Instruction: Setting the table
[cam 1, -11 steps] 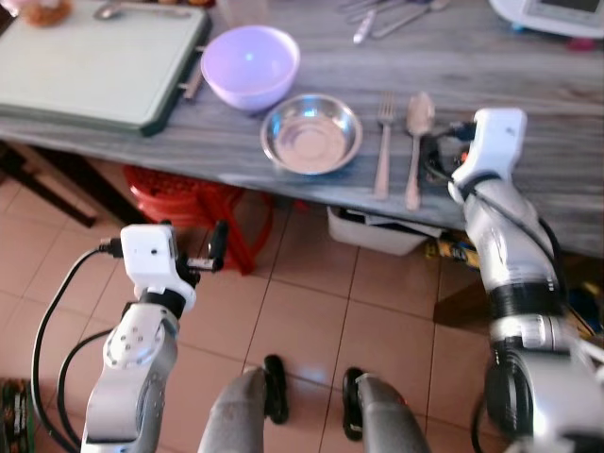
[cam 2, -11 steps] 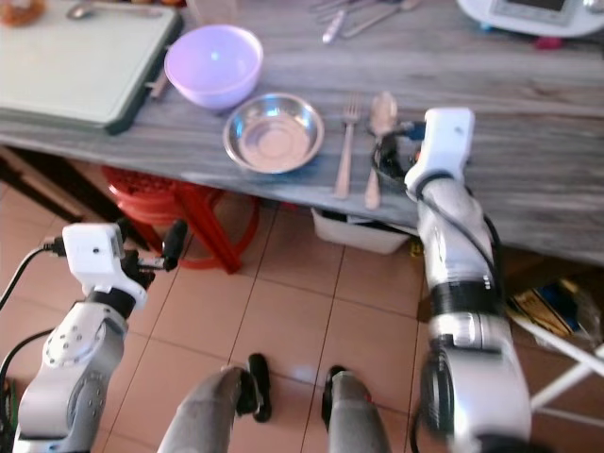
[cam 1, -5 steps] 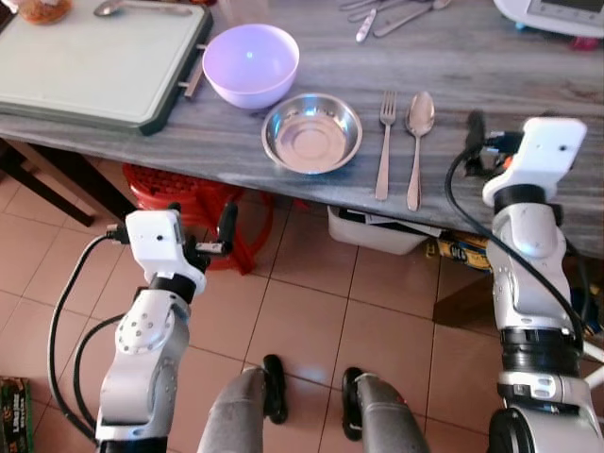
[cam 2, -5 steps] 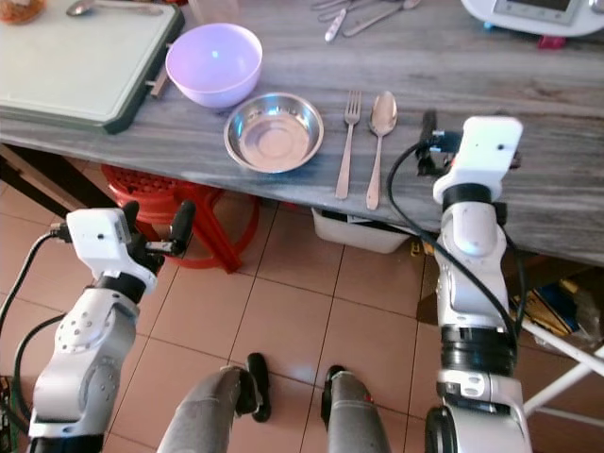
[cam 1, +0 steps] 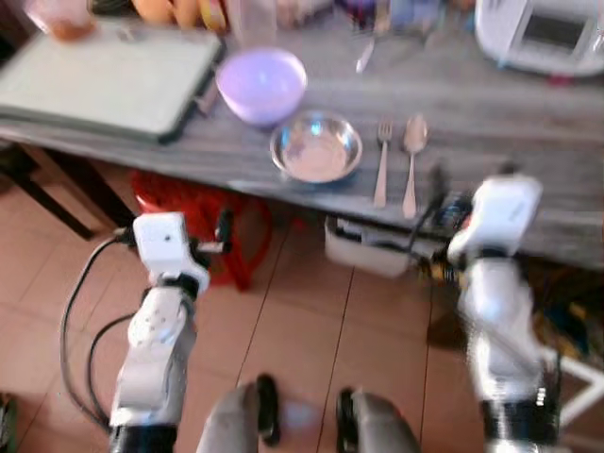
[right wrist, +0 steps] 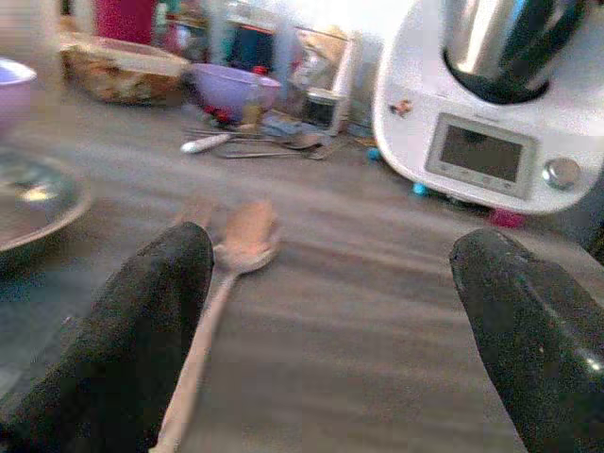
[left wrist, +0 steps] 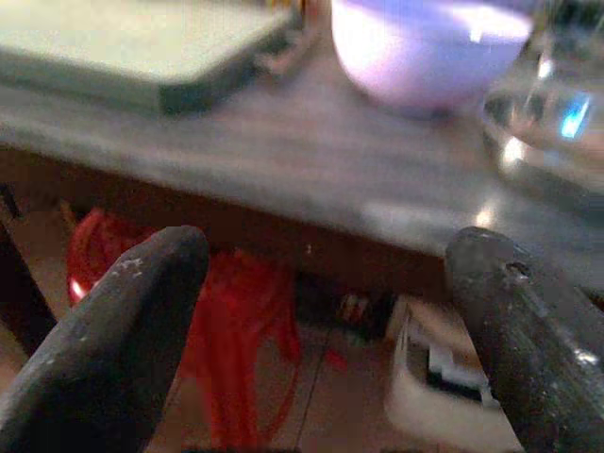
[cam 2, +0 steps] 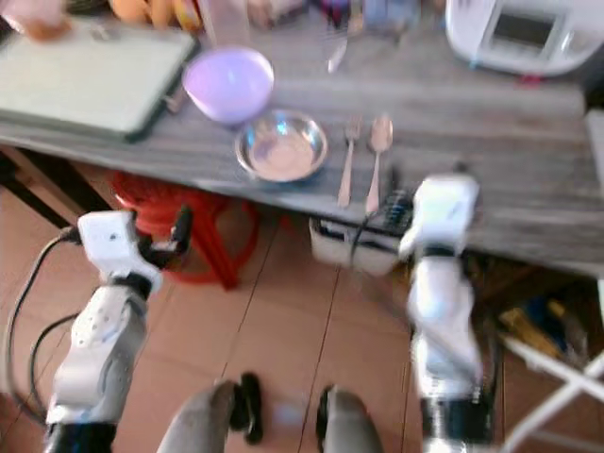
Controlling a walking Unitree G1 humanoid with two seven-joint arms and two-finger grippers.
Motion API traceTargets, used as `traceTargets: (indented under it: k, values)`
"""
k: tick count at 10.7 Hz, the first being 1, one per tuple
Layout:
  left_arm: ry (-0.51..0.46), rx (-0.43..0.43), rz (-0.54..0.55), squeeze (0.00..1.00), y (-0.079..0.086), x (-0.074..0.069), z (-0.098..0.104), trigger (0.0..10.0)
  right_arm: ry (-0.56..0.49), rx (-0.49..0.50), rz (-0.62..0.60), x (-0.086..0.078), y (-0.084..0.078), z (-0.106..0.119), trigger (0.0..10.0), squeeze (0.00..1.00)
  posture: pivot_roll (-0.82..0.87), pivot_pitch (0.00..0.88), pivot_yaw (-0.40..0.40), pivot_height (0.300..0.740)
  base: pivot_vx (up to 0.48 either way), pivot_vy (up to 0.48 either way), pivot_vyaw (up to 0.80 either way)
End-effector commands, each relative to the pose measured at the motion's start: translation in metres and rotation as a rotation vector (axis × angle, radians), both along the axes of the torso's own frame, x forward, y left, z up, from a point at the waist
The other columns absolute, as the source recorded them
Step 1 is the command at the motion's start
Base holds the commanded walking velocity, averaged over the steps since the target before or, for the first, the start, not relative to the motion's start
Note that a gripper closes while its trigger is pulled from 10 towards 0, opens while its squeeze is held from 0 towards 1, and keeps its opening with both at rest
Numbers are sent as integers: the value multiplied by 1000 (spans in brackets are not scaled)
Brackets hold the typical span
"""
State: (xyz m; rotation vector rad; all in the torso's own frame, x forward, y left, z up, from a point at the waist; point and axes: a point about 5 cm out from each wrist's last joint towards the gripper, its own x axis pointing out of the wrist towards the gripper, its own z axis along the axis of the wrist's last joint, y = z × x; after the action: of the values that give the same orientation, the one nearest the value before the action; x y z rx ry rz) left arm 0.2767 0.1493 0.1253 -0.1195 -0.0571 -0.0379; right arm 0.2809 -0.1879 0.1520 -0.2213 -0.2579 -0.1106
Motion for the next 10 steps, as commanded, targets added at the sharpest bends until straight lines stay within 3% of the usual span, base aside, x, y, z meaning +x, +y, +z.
traceTargets:
  k: [1, 5, 6, 10]
  values:
    - [-7, 10, 14, 0, 2, 2, 0, 10000, -18, -2, 16, -6, 3, 1, 10000, 0, -34, 53, 18, 740, 0, 0, 0]
    - [-8, 17, -4, 0, 0, 3, -6, 10000, 33, 104, -33, -11, -2, -11, 10000, 0, -46, 62, 24, 740, 0, 0, 0]
    - [-5, 17, -4, 0, 1, 2, -7, 10000, 31, 109, -31, -11, -2, -11, 10000, 1000, -46, 62, 22, 740, 0, 0, 0]
    - [-6, 16, -13, 0, -1, 2, -9, 10000, 33, 117, -23, -5, -1, -7, 10000, 1000, -52, 66, 20, 740, 0, 0, 0]
